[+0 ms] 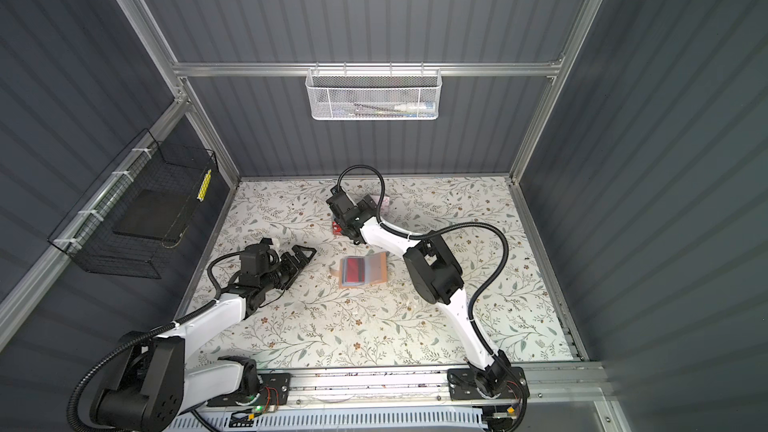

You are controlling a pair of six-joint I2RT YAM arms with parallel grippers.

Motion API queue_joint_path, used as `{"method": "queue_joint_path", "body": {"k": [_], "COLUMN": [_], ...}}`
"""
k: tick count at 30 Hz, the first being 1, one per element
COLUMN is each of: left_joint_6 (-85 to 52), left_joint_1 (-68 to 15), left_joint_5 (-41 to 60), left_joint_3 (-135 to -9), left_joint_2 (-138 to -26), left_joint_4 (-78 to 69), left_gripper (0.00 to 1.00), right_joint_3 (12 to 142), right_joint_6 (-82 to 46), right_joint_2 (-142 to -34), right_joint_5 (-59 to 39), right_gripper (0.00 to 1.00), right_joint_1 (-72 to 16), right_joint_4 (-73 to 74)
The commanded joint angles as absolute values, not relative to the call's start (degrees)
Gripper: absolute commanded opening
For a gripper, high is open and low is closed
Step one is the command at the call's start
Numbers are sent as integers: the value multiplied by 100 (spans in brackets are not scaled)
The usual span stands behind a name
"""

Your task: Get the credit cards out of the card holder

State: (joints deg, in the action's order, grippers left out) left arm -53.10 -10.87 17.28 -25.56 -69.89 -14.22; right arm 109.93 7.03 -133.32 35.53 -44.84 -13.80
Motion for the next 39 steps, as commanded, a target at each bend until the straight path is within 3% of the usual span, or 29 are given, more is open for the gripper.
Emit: {"method": "queue_joint_path", "body": {"k": [1,12,17,29,39], "left_joint_6": [-5191,-4350,-3616,-2821,-2671], "left_joint_1": [-1049,-1051,-1046,-1037,-1037], "left_joint_5": [1846,2057,2232,2868,2973], "left_joint_3": [-2578,-3567,-4348,-5930,-6728], "left_joint_2": [-6810,-7151,-7840,-9924,-10963], "left_joint_4": [-1513,-1240,-1369,-2137,-2363], "left_gripper": [100,100,100,100,100], "right_joint_3": [10772,9553,9010,8517,8974], "right_joint_6": [481,-669,-1692,-2355,-2219], "right_joint_2": [-12732,-11257,-10905,-11216,-11756], "right_joint_5": [3476,2781,1482,-115,-566], "right_gripper": [99,99,99,99,99], "right_joint_1": [-4551,-4251,-3580,-2712,-2645], "right_joint_4": [-1372,-1766,-1862,-1200,-1092]}}
